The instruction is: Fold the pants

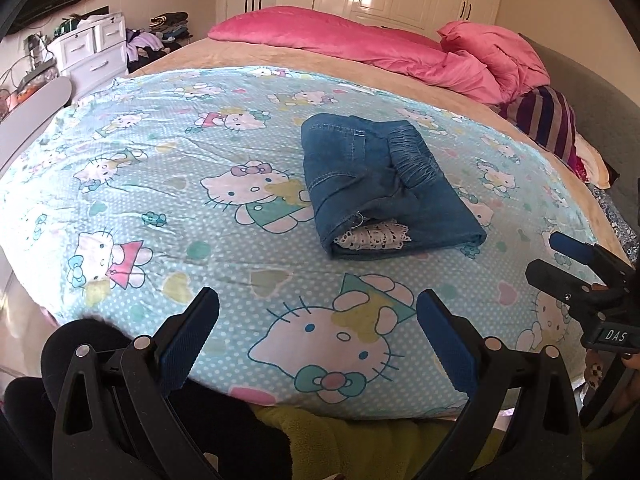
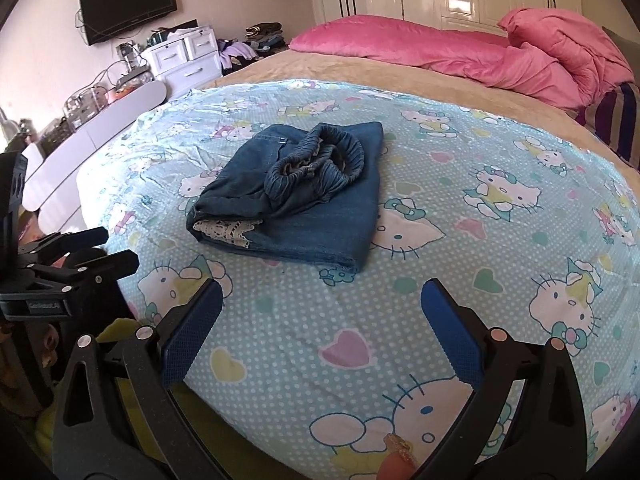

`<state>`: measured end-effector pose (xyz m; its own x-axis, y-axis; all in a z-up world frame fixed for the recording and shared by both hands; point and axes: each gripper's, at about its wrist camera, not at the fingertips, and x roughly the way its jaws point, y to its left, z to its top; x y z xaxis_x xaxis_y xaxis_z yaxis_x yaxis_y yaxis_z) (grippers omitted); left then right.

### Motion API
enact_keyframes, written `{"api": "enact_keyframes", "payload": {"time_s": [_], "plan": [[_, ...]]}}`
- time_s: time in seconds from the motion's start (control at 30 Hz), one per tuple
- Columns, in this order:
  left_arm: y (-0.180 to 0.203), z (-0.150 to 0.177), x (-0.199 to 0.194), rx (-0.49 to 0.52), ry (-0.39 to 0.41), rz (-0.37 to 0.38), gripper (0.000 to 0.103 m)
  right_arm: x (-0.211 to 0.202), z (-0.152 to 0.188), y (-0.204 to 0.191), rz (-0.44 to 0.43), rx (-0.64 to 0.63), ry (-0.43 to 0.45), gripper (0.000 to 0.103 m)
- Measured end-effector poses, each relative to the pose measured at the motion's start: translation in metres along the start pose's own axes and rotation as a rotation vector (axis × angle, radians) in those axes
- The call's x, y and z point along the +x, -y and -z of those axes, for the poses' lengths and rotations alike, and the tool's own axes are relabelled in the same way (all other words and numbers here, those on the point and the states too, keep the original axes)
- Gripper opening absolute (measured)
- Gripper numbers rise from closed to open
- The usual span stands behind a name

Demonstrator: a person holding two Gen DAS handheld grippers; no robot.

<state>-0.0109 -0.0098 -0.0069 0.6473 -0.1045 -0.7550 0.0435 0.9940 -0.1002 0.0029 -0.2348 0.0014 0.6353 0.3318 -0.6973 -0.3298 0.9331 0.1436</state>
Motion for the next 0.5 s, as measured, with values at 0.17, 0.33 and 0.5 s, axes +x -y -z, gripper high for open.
{"api": "enact_keyframes", "payload": {"time_s": [0.17, 0.33, 0.5], "plan": [[-0.0008, 0.0008, 0.0008, -0.003, -0.006, -0.006, 0.099, -0.0012, 0.0, 0.0007, 0.0, 0.002, 0.004, 0.094], [-0.0019, 0.0013, 0.0011, -0.008, -0.014, -0.011, 0.099, -0.0015, 0.0006, 0.0011, 0.001, 0.001, 0.004, 0.094], [-0.0029, 0.0015, 0.0014, -0.014, -0.018, -0.005, 0.099, -0.0014, 0.0003, 0.0011, -0.002, -0.005, 0.003, 0.094]]}}
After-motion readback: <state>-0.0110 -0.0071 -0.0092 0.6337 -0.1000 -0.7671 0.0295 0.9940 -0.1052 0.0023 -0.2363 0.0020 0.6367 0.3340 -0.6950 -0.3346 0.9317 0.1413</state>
